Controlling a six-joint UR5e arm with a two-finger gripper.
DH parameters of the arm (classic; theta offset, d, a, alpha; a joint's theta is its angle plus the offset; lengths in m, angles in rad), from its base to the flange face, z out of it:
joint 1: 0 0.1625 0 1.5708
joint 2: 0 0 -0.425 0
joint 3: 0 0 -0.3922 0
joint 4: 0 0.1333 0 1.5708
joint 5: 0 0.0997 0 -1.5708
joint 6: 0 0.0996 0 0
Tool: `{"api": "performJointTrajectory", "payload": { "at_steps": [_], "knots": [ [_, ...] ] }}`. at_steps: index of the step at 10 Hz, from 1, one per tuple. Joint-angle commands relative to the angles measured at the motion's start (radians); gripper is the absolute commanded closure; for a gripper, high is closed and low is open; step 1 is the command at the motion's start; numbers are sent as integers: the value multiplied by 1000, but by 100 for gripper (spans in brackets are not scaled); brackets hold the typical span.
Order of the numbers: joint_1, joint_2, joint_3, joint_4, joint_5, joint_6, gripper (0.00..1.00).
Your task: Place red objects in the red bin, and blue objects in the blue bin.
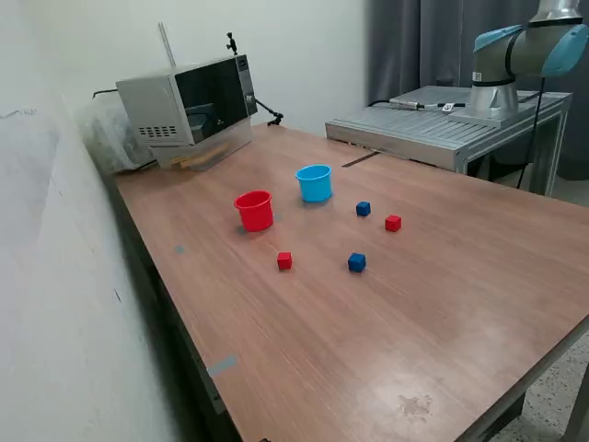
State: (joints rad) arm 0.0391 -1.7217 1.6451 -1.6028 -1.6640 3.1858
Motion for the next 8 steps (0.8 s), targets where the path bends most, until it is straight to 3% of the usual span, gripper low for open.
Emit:
{"api": "performJointTrajectory", "payload": {
  "at_steps": [1, 3, 5, 8],
  "knots": [
    [2, 121, -38, -29, -2, -17, 0],
    [7, 163, -10, -162, -2, -26, 0],
    [12, 191, 85, -300, 0, -64, 0],
    [-2, 273, 324, -598, 7, -168, 0]
  ]
}}
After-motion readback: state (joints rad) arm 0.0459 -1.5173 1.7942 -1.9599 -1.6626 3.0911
